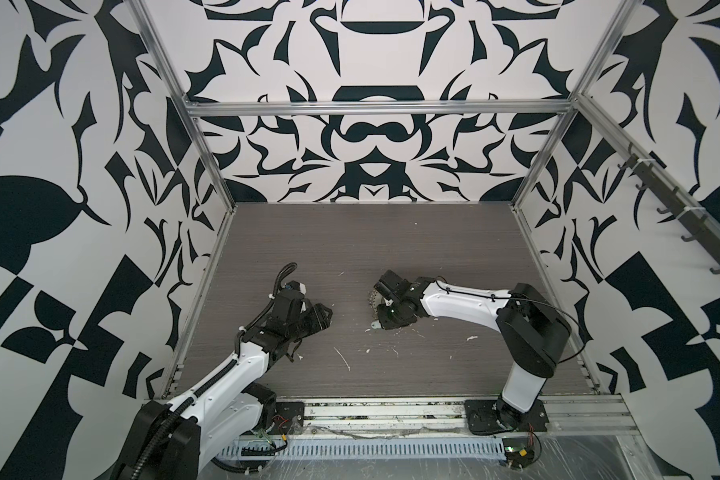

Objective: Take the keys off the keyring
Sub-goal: 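Lower the right gripper onto the split rings beside the green-tagged key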

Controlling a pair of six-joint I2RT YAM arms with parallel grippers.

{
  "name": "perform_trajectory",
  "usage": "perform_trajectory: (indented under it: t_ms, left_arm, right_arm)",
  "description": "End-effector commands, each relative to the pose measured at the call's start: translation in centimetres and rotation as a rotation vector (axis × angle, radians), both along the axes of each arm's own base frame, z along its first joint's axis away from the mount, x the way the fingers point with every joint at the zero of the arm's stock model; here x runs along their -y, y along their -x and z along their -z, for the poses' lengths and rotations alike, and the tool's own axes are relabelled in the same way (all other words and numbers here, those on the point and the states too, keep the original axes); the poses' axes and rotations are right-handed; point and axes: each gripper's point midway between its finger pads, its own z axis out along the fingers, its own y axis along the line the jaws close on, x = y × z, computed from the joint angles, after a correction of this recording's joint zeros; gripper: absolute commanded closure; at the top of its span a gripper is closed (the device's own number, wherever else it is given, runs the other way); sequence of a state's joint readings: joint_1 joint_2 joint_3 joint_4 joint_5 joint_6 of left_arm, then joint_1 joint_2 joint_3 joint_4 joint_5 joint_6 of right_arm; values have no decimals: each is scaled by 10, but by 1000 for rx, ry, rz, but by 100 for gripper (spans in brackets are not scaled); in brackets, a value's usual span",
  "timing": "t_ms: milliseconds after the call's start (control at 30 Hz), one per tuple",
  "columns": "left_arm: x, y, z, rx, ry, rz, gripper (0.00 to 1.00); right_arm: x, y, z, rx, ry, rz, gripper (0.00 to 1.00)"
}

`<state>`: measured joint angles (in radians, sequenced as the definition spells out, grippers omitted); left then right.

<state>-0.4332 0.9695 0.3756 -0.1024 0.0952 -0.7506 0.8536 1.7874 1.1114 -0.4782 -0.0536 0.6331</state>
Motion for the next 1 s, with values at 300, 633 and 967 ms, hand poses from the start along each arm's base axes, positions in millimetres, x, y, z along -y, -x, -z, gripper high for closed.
perform_trajectory:
  t_ms: [300,633,967]
  left_arm:
    - [1,1,-5,-7,-8,10,36]
    - [-1,3,-10,0,-11,8,36]
    - [-2,2,-10,1,-13,4,36]
  right_arm:
    - [-18,-18,-25,71,-49,-4,79]
    - [-37,-19,-27,40,-144,-43,78]
    - [-17,-19,-38,92,-77,-47,73]
